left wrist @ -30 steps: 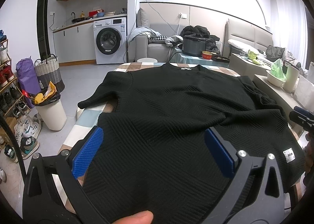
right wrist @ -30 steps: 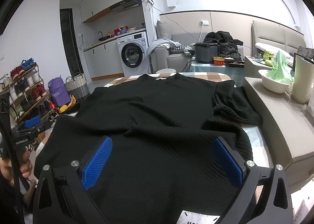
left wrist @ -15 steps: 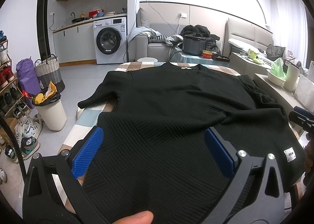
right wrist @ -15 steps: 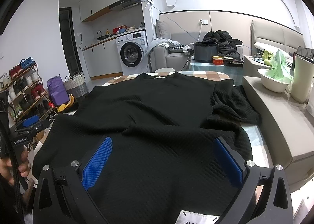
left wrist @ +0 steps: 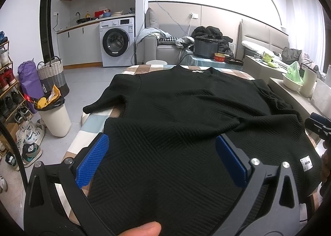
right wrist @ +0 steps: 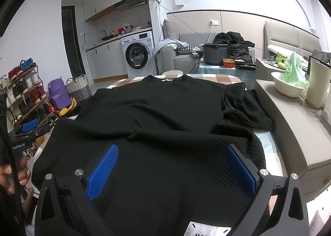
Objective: Fold small clothes
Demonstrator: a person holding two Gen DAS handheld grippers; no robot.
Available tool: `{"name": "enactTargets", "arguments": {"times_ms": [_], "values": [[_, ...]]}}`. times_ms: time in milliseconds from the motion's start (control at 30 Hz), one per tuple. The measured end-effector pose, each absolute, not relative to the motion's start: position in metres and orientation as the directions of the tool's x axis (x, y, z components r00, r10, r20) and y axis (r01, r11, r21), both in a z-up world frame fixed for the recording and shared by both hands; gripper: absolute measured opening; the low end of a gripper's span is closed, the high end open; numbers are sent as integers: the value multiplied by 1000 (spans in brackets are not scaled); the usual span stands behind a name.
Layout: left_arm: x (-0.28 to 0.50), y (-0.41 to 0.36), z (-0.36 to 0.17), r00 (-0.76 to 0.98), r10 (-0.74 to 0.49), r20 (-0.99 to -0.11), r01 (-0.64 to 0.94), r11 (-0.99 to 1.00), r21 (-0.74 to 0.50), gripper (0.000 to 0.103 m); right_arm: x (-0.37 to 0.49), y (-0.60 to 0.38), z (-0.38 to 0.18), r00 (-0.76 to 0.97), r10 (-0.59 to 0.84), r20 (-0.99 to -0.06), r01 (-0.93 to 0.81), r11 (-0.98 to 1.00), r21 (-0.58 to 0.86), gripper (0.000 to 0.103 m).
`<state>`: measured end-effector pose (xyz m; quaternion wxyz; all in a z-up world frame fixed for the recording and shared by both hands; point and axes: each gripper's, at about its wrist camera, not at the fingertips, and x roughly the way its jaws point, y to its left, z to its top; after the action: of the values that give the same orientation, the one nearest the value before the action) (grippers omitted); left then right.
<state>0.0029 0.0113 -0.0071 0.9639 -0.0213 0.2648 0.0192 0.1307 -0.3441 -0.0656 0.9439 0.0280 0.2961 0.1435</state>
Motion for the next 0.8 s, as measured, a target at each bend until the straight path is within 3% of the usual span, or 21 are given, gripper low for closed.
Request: {"name": "enactTargets", "arguments": {"times_ms": [800], "values": [[25,31,-16,846,55,-530,-94,994,-47,103,161,-356,-68,774,157,-614,-127,988,92,103]]}}
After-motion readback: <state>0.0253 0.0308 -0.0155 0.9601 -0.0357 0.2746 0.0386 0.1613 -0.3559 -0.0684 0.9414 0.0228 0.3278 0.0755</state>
